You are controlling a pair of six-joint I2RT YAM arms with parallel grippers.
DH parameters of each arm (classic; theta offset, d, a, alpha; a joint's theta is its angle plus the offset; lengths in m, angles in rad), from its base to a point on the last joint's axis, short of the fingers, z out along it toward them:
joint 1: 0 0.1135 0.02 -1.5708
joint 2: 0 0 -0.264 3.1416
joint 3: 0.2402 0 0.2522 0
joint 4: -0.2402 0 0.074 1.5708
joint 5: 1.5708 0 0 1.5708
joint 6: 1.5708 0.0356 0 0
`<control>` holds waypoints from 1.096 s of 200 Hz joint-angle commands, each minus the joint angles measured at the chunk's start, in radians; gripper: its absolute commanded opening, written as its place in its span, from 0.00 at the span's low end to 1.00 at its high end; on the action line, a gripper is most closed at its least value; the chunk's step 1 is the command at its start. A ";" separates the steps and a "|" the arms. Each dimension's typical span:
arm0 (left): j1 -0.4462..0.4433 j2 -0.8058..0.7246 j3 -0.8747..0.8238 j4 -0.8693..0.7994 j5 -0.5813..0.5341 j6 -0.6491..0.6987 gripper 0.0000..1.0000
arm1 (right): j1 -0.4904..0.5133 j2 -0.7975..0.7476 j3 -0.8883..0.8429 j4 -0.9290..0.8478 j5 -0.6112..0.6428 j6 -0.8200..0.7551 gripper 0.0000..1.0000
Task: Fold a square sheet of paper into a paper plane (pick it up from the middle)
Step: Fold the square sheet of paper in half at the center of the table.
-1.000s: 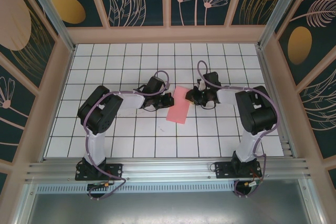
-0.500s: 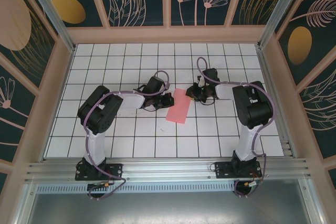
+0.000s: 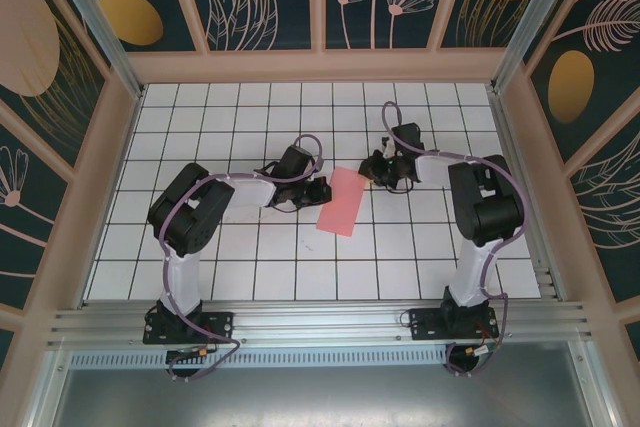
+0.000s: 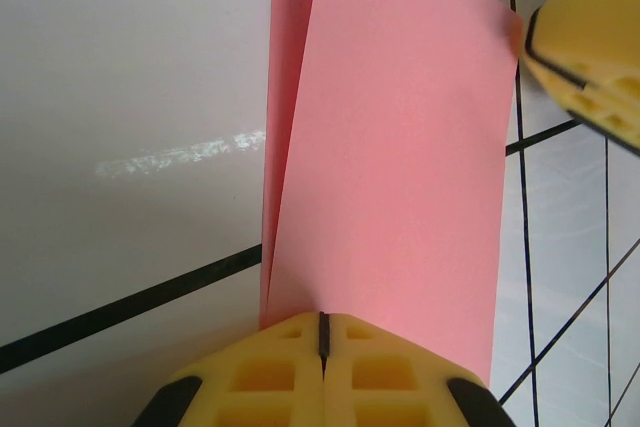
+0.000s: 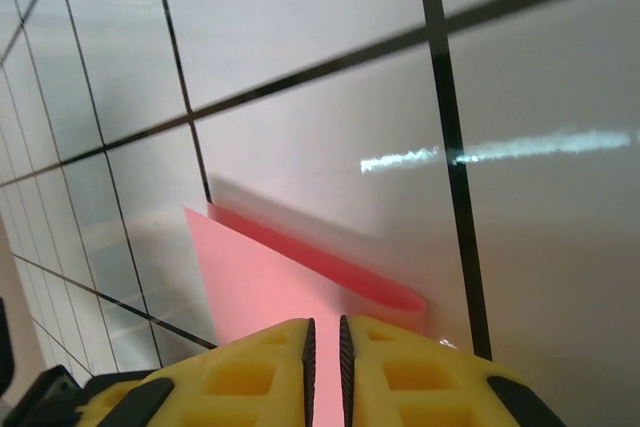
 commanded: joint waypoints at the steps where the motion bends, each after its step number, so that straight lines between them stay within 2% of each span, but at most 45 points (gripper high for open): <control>1: -0.004 0.049 -0.031 -0.123 -0.038 0.019 0.07 | -0.007 0.026 0.032 -0.021 0.007 -0.021 0.17; 65: -0.005 0.046 -0.038 -0.123 -0.040 0.019 0.07 | -0.008 0.119 0.050 -0.060 0.072 -0.015 0.16; 146: -0.004 0.028 -0.054 -0.113 -0.051 0.007 0.07 | 0.021 -0.031 0.106 -0.142 0.053 -0.040 0.17; 219: -0.004 0.018 -0.050 -0.110 -0.039 0.001 0.07 | 0.040 0.077 0.120 -0.135 0.093 -0.020 0.17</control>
